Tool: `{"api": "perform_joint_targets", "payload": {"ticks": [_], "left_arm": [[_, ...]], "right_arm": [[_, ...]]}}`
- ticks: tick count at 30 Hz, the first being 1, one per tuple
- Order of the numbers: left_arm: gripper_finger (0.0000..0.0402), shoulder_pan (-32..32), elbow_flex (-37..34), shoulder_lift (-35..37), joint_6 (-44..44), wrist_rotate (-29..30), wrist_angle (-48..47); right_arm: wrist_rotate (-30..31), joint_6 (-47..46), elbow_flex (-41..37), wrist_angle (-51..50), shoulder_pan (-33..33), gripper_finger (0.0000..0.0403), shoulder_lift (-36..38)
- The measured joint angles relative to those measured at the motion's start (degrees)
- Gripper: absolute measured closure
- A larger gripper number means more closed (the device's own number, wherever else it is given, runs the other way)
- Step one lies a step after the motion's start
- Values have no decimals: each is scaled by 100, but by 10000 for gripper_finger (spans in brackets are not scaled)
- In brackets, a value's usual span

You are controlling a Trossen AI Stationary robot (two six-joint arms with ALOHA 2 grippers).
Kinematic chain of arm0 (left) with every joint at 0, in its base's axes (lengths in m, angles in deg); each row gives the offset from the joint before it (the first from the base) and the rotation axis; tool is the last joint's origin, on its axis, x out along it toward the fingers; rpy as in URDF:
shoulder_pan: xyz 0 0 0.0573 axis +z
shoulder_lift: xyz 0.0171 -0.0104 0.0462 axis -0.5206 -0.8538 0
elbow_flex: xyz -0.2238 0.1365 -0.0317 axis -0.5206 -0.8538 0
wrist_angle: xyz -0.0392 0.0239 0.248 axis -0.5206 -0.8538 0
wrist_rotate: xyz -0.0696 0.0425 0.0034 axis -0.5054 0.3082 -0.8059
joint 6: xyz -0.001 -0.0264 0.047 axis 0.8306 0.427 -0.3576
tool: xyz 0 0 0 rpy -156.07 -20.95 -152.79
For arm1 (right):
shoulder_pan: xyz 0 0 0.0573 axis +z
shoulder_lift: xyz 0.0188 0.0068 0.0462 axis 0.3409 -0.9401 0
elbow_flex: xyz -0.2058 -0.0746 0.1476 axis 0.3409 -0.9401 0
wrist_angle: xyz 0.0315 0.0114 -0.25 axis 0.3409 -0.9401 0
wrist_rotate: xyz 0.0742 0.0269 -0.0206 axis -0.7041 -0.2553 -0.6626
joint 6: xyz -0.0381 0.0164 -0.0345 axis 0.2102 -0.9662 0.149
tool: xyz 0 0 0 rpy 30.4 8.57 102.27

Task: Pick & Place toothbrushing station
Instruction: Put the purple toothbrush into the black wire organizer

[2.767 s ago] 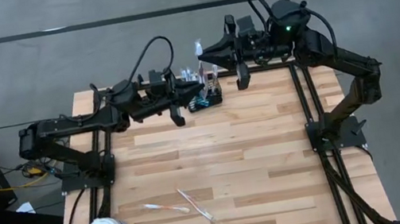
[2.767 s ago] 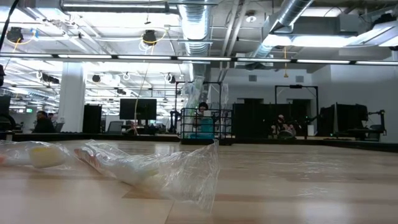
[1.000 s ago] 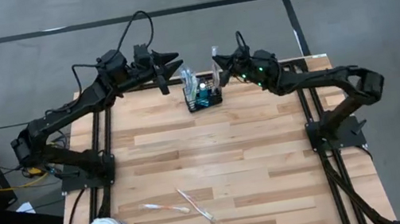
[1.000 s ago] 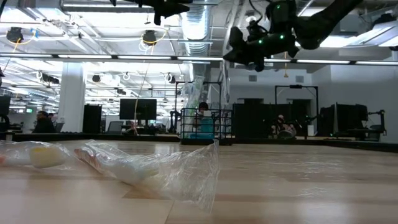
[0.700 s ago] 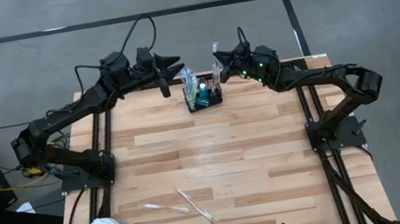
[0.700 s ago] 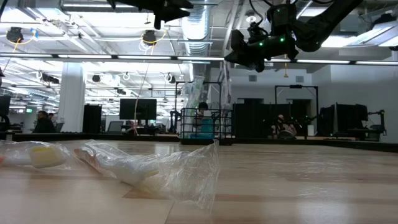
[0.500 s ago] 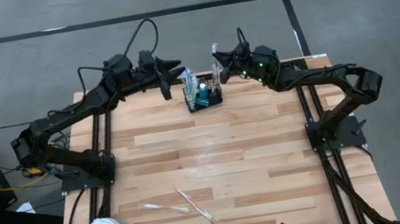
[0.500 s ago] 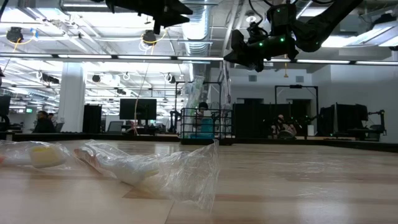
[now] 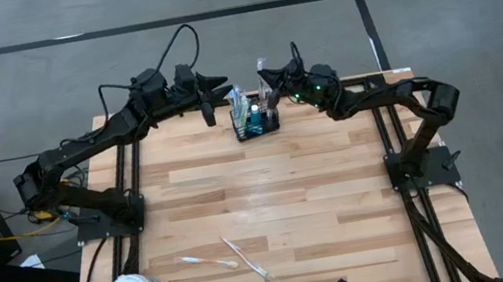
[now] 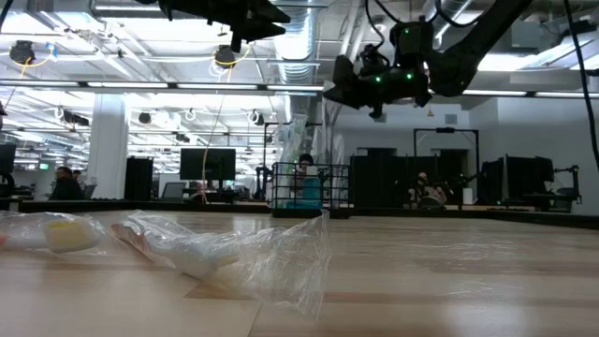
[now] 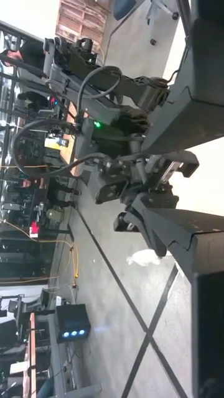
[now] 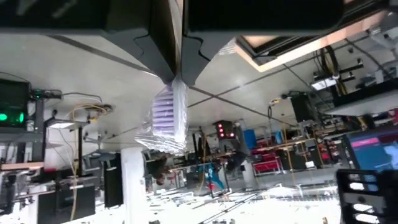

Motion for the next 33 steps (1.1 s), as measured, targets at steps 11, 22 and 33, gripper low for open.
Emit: {"api": "perform_joint_targets", "payload": {"ticks": [11,22,33], "left_arm": [[257,0,0,0,-45,-4,2],[257,0,0,0,-196,-7,-2],[257,0,0,0,-452,-7,-11]], "right_arm": [[2,85,2,-403,-1,403,1],[15,48,-40,77,76,403,-575],[47,-46,8,632,200,403,-1239]]}}
